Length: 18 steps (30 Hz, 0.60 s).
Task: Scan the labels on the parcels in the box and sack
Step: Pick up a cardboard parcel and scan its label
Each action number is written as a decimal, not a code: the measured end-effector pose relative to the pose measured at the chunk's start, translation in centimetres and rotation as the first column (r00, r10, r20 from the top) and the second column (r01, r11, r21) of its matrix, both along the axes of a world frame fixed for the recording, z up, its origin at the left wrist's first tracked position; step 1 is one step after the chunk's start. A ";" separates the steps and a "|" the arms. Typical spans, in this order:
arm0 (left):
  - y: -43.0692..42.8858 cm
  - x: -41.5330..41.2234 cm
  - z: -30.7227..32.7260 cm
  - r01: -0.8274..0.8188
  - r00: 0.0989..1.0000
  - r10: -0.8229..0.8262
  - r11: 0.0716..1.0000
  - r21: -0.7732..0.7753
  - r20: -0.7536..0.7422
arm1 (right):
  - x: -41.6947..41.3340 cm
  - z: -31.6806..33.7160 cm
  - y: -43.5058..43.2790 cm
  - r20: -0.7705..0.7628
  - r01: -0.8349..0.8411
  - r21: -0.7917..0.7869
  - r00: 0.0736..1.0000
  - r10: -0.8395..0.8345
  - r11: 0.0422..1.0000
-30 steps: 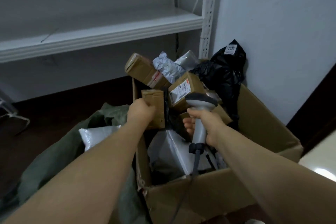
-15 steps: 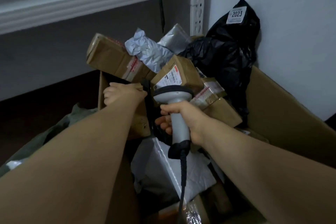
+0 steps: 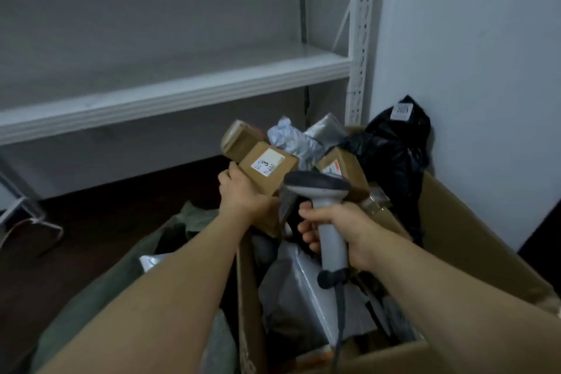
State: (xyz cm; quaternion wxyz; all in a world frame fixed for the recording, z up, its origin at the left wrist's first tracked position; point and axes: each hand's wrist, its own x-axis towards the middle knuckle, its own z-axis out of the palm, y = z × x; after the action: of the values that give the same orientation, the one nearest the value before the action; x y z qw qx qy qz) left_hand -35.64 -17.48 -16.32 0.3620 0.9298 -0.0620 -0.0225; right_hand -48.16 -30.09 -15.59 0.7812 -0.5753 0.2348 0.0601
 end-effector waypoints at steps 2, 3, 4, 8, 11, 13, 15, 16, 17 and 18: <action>2.1 -2.2 2.7 0.049 0.997 -0.047 0.998 -0.028 0.068 | -1.8 2.6 2.3 0.039 -0.036 -0.087 0.998 0.040 0.996; 3.4 -3.4 4.2 0.056 0.994 -0.051 0.997 -0.052 0.096 | -2.7 4.1 3.6 0.059 -0.048 -0.120 0.997 0.055 0.992; 4.5 -4.4 5.2 0.043 0.995 -0.034 0.995 -0.087 0.097 | -3.4 5.1 4.6 0.076 -0.048 -0.136 0.995 0.059 0.990; 10.2 -7.6 8.6 -0.224 0.975 0.207 0.876 -0.428 -0.085 | -6.1 8.8 8.4 0.125 -0.006 -0.138 0.992 0.023 0.990; 14.6 -9.0 9.6 -0.377 0.923 0.139 0.516 -0.769 -0.360 | -7.7 10.6 10.5 0.160 0.017 -0.153 0.987 0.008 0.988; 16.8 -9.2 9.2 -0.388 0.918 0.067 0.369 -0.845 -0.392 | -8.4 11.4 11.6 0.171 0.005 -0.169 0.985 0.024 0.986; 18.3 -10.6 9.8 -0.377 0.914 -0.019 0.326 -0.867 -0.404 | -9.0 12.0 12.4 0.171 -0.025 -0.194 0.983 0.058 0.981; 18.7 -10.9 9.8 -0.376 0.914 -0.036 0.299 -0.877 -0.404 | -9.3 12.2 12.8 0.174 -0.042 -0.207 0.982 0.079 0.977; 19.0 -11.6 10.0 -0.360 0.919 -0.057 0.277 -0.891 -0.389 | -9.6 12.4 13.2 0.181 -0.058 -0.219 0.978 0.099 0.974; 19.1 -12.2 10.4 -0.343 0.925 -0.076 0.257 -0.904 -0.372 | -9.9 12.6 13.5 0.189 -0.073 -0.231 0.975 0.118 0.970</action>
State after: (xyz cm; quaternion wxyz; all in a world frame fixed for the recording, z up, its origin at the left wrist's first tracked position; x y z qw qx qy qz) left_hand -47.80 1.59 -5.94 0.8537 0.5025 0.0813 -0.1100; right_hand -58.02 -16.56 -2.96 0.7277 -0.6730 0.1319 0.0127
